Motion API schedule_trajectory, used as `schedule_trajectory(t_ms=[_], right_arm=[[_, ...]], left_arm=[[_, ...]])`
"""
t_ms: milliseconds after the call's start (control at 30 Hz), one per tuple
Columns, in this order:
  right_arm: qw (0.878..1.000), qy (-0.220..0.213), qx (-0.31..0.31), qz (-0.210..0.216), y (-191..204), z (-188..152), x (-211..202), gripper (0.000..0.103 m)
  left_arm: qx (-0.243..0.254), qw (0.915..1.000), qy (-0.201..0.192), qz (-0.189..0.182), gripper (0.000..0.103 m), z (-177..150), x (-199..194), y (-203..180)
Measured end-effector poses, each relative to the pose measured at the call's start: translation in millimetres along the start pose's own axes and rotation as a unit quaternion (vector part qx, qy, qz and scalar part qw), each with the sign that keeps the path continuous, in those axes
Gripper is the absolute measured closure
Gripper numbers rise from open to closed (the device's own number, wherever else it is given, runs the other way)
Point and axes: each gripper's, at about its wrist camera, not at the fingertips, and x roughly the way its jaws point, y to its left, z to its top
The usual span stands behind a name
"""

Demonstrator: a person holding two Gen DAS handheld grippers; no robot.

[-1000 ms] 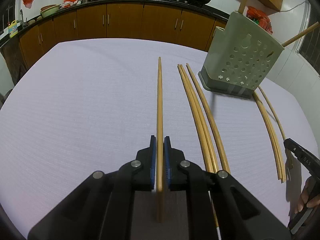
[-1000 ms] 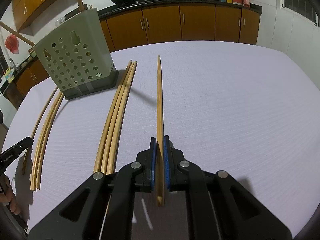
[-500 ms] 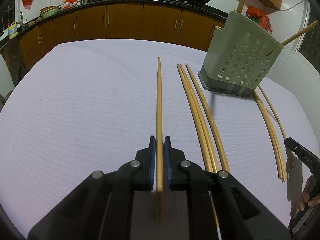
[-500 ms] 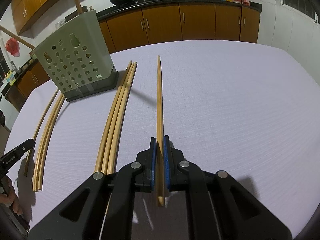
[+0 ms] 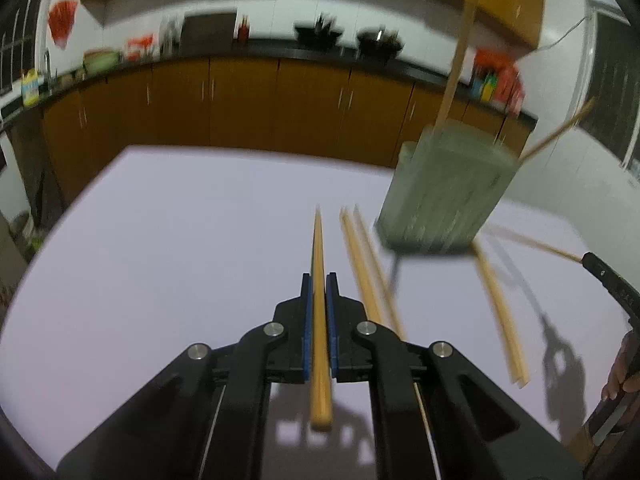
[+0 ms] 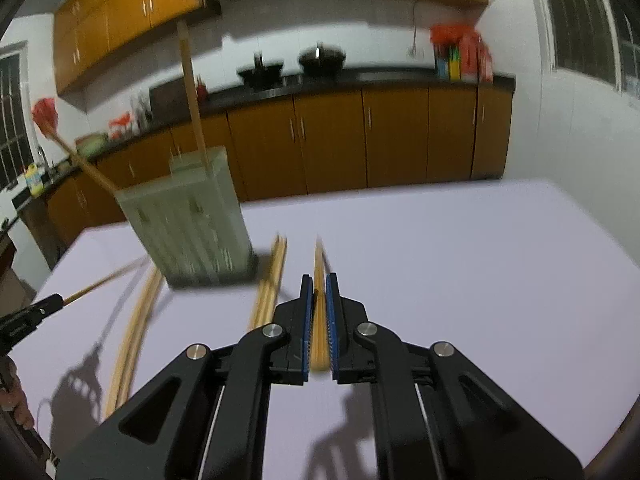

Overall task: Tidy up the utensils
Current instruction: 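Lift the left tool's chopstick upright over the holder while the right tool carries its own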

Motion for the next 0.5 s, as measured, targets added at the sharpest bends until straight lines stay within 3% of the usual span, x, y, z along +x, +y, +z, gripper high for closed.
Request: schedule_trajectory(t_ms=[167,500], right_arm=[[0.999,-0.043,0.007,0.007,3,23,-17,0.095],[0.994,-0.104,0.017,0.035,2,68,-51,0.096]], left_arm=[[-0.005,0.9979,-0.062,-0.017,0.095,33,-32,-2],[0.016,0.9923,-0.111,-0.052,0.096,73,-73,-11]])
